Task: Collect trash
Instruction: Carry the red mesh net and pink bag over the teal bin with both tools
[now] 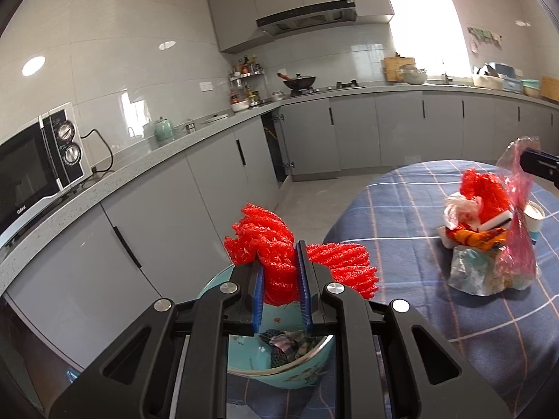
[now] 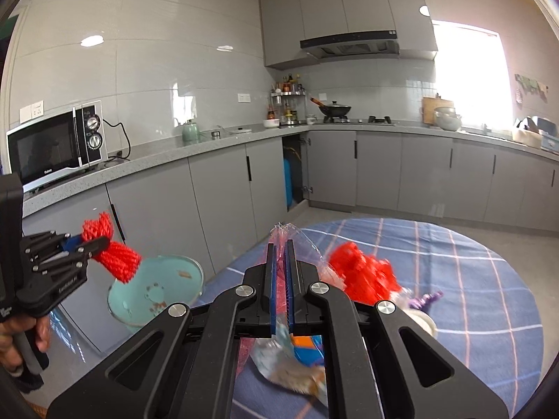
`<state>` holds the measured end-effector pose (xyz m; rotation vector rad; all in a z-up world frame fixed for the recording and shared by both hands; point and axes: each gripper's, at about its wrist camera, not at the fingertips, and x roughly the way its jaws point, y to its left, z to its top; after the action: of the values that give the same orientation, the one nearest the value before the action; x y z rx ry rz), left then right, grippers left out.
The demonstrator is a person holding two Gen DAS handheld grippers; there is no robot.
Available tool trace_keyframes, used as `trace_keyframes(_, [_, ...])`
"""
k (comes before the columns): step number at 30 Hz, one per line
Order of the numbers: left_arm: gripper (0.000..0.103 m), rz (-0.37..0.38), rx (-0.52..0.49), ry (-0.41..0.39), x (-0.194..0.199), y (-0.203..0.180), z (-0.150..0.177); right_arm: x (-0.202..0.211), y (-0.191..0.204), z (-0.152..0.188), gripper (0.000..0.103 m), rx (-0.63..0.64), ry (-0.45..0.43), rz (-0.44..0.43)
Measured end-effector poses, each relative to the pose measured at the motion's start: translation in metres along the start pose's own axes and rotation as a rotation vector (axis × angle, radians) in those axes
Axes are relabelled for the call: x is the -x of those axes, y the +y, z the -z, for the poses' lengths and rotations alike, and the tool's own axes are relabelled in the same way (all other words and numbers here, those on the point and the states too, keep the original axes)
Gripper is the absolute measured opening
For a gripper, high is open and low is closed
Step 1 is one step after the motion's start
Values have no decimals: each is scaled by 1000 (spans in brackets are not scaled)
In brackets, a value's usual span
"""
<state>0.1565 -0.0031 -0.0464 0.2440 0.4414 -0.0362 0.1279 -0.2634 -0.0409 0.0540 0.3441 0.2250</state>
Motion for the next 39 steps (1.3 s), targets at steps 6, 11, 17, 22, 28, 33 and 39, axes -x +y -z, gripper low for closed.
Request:
trace_keyframes(6, [17,-27,36,-15,-1,18,-4,-20,11,-7,5,7,9,-36])
trace_keyframes(11, [17,-58,58,-25,-5,33,-10,-38,25,-11,5,15,24,-68])
trace_keyframes(17, [17,-94,72,-23,-13,49,-11,-58,41,-13,5,36,35,-102])
trace_keyframes(22, [17,-123,80,-23,-20,61,-11,-74,57,-16,5,51,47,-129])
trace_keyframes(28, [17,-152,91,-24,-30,73,-12,-93,71,-19,5,63,56,-152])
trace_keyframes(33, [17,-167,104,-20,-40,82,-11,-109,81,-22,5,70,64,-166])
trace_keyframes(39, [17,-190,111,-10,-49,90,-9,-124,92,-20,5,78,79,-182])
